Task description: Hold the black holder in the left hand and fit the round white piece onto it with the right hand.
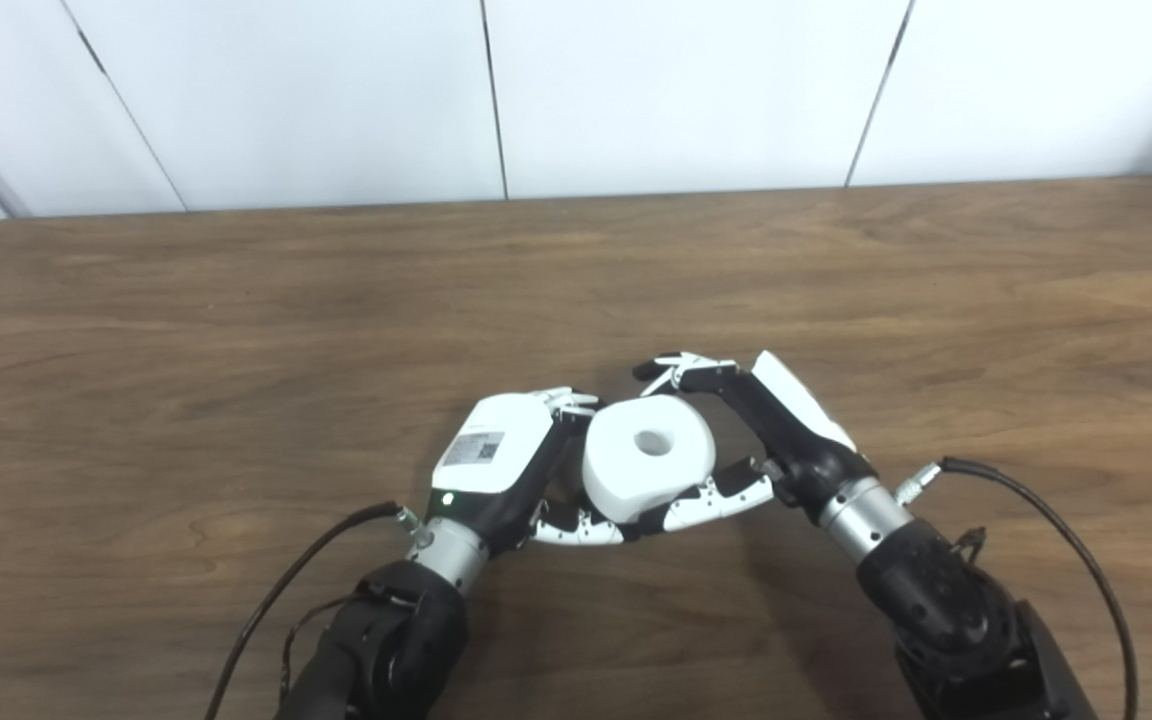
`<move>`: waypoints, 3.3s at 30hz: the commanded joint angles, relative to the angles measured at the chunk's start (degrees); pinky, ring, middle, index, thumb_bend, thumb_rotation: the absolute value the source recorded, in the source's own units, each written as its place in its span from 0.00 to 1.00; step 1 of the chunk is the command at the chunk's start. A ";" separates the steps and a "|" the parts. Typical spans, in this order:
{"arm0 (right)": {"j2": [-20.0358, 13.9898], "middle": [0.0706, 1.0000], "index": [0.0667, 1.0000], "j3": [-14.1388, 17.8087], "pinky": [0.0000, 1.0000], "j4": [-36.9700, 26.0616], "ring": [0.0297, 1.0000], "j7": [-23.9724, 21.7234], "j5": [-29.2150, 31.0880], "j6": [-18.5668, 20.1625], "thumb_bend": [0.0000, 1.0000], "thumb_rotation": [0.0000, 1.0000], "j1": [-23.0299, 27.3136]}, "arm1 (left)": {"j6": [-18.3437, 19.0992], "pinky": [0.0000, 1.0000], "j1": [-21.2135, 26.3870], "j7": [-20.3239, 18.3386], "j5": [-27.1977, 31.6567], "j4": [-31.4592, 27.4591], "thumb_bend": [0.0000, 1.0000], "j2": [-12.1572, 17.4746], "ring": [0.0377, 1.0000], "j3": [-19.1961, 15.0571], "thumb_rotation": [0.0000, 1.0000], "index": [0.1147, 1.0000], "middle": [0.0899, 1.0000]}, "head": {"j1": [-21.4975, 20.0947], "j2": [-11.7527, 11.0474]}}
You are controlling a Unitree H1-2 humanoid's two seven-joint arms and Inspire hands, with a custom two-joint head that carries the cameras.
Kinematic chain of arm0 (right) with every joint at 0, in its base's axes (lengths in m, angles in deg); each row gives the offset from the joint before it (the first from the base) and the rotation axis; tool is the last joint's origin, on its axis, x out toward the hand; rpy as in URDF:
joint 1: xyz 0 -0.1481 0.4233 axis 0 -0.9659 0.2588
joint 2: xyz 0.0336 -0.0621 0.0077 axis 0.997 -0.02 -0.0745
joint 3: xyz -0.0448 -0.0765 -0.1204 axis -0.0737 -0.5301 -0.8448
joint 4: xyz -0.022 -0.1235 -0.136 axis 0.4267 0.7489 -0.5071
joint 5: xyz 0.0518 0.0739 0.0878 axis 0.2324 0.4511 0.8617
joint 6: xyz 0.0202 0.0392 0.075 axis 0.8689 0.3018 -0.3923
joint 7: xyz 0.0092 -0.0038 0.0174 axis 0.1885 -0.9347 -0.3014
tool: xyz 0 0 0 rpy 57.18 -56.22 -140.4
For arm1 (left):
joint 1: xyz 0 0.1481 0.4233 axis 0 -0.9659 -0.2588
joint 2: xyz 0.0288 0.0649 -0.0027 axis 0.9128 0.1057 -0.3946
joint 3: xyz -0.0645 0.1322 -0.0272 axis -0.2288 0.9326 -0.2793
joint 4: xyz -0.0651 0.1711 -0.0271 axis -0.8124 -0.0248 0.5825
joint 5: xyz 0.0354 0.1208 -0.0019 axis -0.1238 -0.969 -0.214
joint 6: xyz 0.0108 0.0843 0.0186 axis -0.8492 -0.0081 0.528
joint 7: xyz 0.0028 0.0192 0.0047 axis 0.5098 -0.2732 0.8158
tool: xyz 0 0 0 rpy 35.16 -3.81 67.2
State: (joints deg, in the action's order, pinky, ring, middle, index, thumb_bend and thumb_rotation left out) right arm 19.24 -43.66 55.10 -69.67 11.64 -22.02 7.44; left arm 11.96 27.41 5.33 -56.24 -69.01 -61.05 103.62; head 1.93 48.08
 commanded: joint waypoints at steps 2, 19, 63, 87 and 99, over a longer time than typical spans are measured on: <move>-1.11 0.80 0.45 0.54 0.84 -0.72 0.90 -0.73 -0.06 -0.34 0.52 0.14 0.58 | 0.17 0.85 -0.38 -2.46 -0.80 0.28 0.52 1.04 0.86 0.59 0.05 0.42 0.78 | -0.06 0.03; -1.02 0.80 0.45 0.66 0.82 -0.50 0.89 -0.78 -0.26 -0.58 0.52 0.14 0.76 | 0.95 0.86 -0.37 -3.51 -1.07 -0.29 0.52 0.80 0.87 0.54 0.05 0.42 0.79 | 0.08 0.32; -0.62 0.78 0.45 -2.87 0.83 -0.43 0.89 -2.11 -2.88 0.16 0.53 0.14 0.94 | 0.90 0.85 -0.28 -3.62 -1.03 -0.70 0.52 0.24 0.87 0.54 0.05 0.42 0.79 | -0.22 1.17; -1.24 0.83 0.84 -3.43 0.82 -0.52 0.91 -5.06 -3.51 4.24 1.00 0.40 1.49 | 0.25 0.85 -0.15 -3.28 -1.16 -0.11 0.52 0.40 0.86 0.80 0.05 0.42 0.79 | -0.27 1.06; -1.80 0.87 0.86 -3.50 0.83 -0.74 0.93 -6.05 -3.23 5.26 1.00 0.40 1.77 | 0.02 0.85 -0.07 -3.38 -1.45 0.14 0.52 0.52 0.86 1.03 0.05 0.42 0.79 | -0.06 0.85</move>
State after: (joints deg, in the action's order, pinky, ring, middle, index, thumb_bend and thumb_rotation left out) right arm 17.80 -46.94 54.92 -74.61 8.10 -16.80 8.51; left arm 11.97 27.46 3.96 -56.64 -69.59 -61.16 103.81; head 1.85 48.87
